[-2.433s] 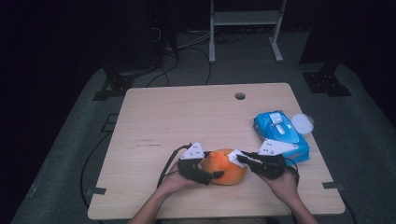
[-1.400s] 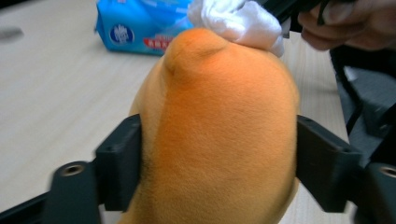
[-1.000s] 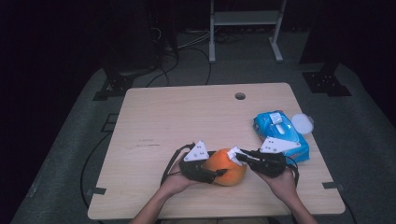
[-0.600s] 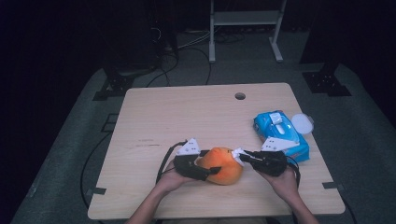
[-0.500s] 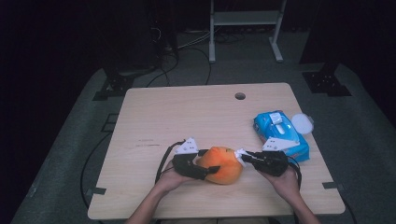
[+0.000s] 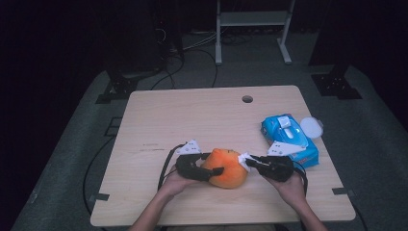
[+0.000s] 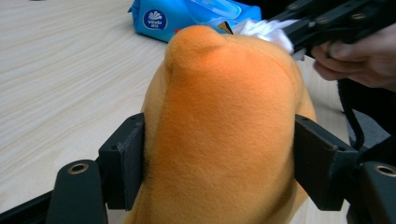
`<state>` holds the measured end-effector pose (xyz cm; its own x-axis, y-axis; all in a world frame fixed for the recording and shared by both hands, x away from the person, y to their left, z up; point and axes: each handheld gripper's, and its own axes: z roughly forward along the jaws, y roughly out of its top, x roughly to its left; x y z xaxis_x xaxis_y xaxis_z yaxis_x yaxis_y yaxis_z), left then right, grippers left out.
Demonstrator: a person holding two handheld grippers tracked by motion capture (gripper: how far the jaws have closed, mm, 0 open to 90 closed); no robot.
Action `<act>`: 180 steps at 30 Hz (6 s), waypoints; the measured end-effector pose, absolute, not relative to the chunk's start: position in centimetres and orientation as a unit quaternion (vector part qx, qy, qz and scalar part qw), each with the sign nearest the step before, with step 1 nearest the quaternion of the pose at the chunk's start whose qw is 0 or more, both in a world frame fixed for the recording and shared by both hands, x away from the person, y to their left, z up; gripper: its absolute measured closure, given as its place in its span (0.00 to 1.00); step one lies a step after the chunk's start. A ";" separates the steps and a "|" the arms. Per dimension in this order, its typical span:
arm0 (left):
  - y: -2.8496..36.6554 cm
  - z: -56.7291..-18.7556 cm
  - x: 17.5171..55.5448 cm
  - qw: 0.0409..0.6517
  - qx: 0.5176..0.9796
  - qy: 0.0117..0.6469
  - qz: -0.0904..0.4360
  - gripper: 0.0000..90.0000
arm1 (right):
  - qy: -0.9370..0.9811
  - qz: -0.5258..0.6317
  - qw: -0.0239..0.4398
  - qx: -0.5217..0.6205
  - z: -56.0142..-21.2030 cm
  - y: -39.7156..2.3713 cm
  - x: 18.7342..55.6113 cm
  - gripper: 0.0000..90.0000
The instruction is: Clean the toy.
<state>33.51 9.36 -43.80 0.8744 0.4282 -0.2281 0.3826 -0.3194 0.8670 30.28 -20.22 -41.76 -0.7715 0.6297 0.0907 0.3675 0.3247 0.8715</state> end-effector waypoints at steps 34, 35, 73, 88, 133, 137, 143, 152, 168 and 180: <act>10.1 -44.2 34.2 0.540 0.781 0.313 -0.011 0.28 | 0.823 0.467 0.174 0.272 -41.5 -18.9 29.0 0.89; 10.2 -44.3 34.3 0.541 0.779 0.317 -0.012 0.29 | 0.824 0.471 0.172 0.263 -41.4 -18.5 28.8 0.89; 6.9 -43.0 29.0 0.488 0.859 0.015 0.153 0.26 | 0.803 0.505 0.115 0.295 -41.3 -21.3 30.0 0.89; 6.5 -43.1 27.8 0.459 0.869 -0.056 0.175 0.24 | 0.817 0.509 0.085 0.256 -41.0 -19.6 29.5 0.89; 7.2 -42.8 29.5 0.478 0.870 0.031 0.116 0.31 | 0.819 0.495 0.031 0.288 -41.8 -22.0 31.3 0.78; 7.1 -42.7 29.3 0.474 0.873 0.022 0.116 0.30 | 0.817 0.500 0.003 0.288 -41.7 -21.9 31.5 0.75; 6.6 -42.7 29.1 0.466 0.877 0.015 0.114 0.30 | 0.817 0.497 -0.010 0.292 -41.9 -21.4 31.7 0.75; 7.0 -42.6 29.8 0.476 0.872 0.050 0.108 0.33 | 0.829 0.462 0.053 0.312 -42.0 -21.3 31.5 0.90; 7.3 -41.0 30.5 0.472 0.866 0.137 0.095 0.38 | 0.791 0.538 0.067 0.283 -38.6 -20.8 29.3 0.91; 7.7 -42.4 31.9 0.510 0.846 0.144 0.059 0.05 | 0.810 0.504 0.087 0.287 -40.3 -20.2 29.7 0.91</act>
<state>31.90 7.67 -42.43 0.9516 0.3036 -0.0479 0.1840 -0.4378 0.8800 29.69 -20.15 -40.31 -0.8196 0.5531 0.1494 0.3780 0.3261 0.8665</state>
